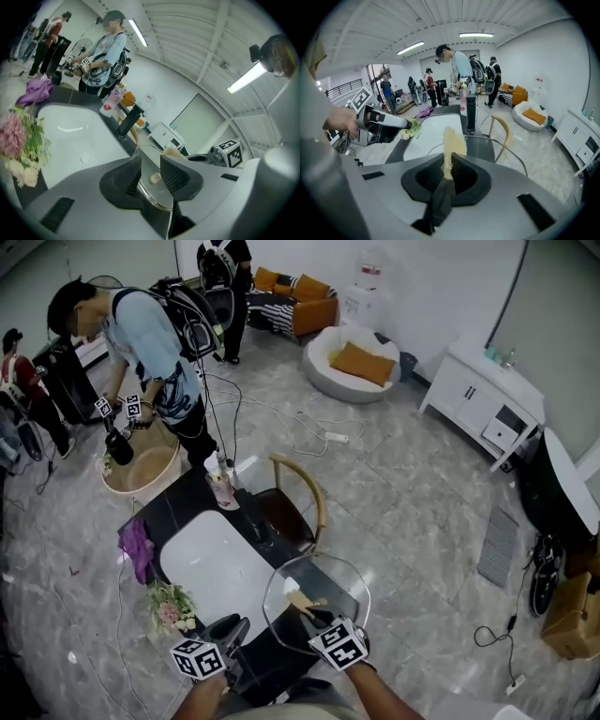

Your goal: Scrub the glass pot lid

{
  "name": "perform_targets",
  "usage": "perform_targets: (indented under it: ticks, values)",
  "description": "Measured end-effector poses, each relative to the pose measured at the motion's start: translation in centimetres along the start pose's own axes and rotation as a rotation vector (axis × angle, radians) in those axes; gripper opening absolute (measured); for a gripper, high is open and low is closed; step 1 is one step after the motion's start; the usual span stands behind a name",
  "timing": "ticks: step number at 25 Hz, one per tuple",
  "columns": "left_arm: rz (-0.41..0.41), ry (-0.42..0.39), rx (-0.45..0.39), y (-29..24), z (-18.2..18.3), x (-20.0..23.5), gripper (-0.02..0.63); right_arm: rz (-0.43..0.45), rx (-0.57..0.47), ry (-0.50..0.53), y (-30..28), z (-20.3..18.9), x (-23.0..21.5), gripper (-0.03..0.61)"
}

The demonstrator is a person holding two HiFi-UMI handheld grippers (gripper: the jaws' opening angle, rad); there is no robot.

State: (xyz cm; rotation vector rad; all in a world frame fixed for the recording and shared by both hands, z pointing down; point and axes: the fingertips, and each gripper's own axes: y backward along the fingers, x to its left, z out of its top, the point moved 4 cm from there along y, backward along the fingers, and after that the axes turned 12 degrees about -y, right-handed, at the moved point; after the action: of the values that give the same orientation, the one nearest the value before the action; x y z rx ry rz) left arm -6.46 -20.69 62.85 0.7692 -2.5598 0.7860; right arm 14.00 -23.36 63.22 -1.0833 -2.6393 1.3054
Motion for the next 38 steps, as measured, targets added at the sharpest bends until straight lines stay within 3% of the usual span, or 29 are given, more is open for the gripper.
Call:
perform_targets:
  ticks: [7,15,20,28,38]
  values:
    - [0.002,-0.291,-0.156,3.8,8.2,-2.9,0.045,-0.05,-0.208,0.009,6.1,5.6,0.8,0.044]
    - [0.007,-0.666,-0.283,7.2,15.5,-7.8,0.015,-0.095,-0.463,0.065,14.9,12.1,3.6,0.043]
    - [0.052,-0.79,-0.261,10.4,18.5,-10.7,0.014,-0.106,-0.531,0.145,18.9,15.0,7.1,0.038]
    - [0.092,-0.831,-0.293,13.8,20.6,-12.9,0.014,-0.104,-0.538,0.177,22.4,16.1,9.7,0.038]
    - [0.079,-0.825,-0.291,14.1,19.3,-13.7,0.014,-0.109,-0.537,0.163,23.0,14.8,9.9,0.038]
